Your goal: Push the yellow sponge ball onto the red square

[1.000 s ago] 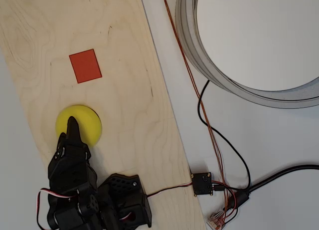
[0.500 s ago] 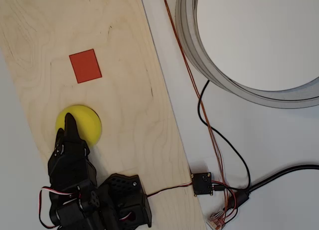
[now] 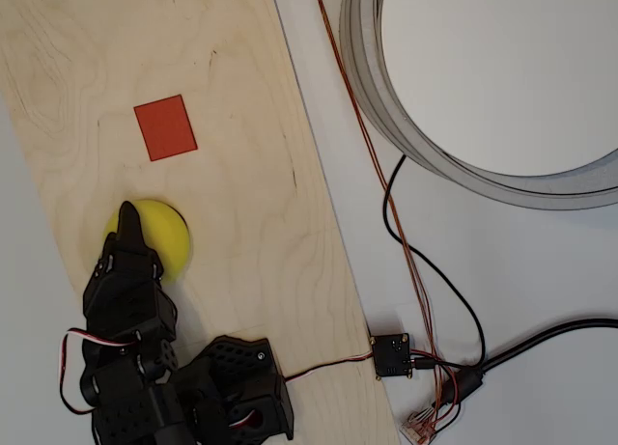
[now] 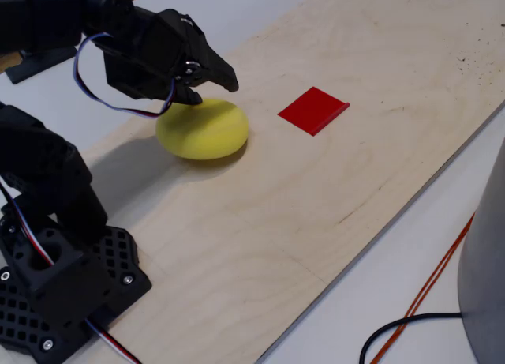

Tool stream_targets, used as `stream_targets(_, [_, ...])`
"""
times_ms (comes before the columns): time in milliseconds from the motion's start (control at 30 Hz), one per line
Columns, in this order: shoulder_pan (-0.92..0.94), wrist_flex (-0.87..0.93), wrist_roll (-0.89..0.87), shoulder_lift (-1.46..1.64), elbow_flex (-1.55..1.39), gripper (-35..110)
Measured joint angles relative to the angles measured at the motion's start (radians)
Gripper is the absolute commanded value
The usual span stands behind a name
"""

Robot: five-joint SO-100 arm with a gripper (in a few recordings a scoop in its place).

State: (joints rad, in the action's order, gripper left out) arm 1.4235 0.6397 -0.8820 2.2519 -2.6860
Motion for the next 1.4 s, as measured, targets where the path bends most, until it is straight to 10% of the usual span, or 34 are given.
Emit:
stream_targets(667, [0.143, -0.018, 0.143, -0.552, 0.528, 18])
stream_targets(1400, [-0.103, 0.247, -0.083, 0.196, 0.074, 17])
